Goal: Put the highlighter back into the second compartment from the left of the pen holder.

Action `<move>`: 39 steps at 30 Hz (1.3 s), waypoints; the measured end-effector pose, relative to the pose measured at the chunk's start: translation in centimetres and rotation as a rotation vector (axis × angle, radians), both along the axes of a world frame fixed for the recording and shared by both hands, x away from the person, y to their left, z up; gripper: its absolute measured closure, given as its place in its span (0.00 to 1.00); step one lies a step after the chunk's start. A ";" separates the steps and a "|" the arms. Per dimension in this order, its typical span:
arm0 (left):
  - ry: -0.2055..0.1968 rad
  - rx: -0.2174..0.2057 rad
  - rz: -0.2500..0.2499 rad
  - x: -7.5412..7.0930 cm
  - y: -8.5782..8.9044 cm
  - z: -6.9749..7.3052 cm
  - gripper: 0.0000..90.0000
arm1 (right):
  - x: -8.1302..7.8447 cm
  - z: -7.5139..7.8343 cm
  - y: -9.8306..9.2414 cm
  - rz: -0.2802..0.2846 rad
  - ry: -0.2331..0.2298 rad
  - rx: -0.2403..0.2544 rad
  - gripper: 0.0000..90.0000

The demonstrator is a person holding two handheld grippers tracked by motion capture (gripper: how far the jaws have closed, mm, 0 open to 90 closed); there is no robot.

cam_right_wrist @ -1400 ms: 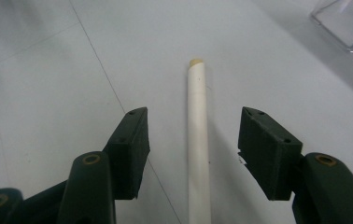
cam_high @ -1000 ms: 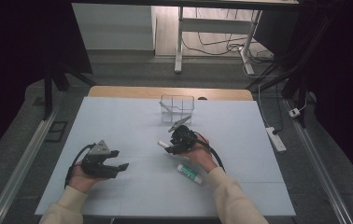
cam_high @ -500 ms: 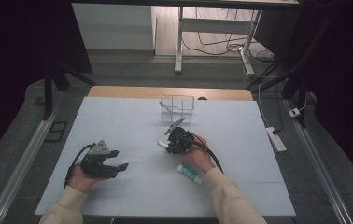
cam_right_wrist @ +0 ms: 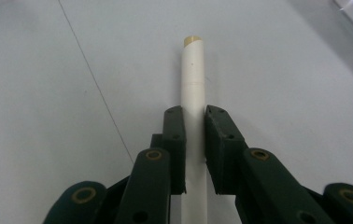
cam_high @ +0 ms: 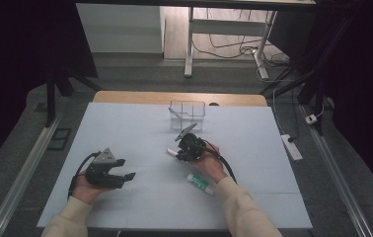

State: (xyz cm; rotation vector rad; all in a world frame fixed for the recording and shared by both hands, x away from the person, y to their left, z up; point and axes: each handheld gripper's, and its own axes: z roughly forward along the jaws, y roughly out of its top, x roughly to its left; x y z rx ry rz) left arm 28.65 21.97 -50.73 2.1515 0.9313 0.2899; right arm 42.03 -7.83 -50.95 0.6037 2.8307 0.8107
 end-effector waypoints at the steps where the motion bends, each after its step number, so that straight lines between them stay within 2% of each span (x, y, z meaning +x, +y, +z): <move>1: 0.000 0.000 0.000 0.0 0.0 0.0 0.35 | 0.0 0.1 -0.1 -0.006 0.001 0.005 0.86; 15: 0.000 0.001 0.001 0.0 0.0 0.0 0.35 | 0.0 1.9 -1.8 -0.048 -0.033 0.089 0.86; 20: 0.000 0.001 0.002 0.0 0.0 0.0 0.35 | -0.1 2.7 -2.5 -0.066 -0.052 0.138 0.86; 31: 0.001 -0.006 0.006 0.0 0.1 0.0 0.35 | -0.4 5.2 -4.3 -0.105 -0.128 0.292 0.86; 39: 0.001 -0.009 0.008 0.0 0.2 0.1 0.35 | 0.1 7.2 -5.5 -0.132 -0.186 0.396 0.86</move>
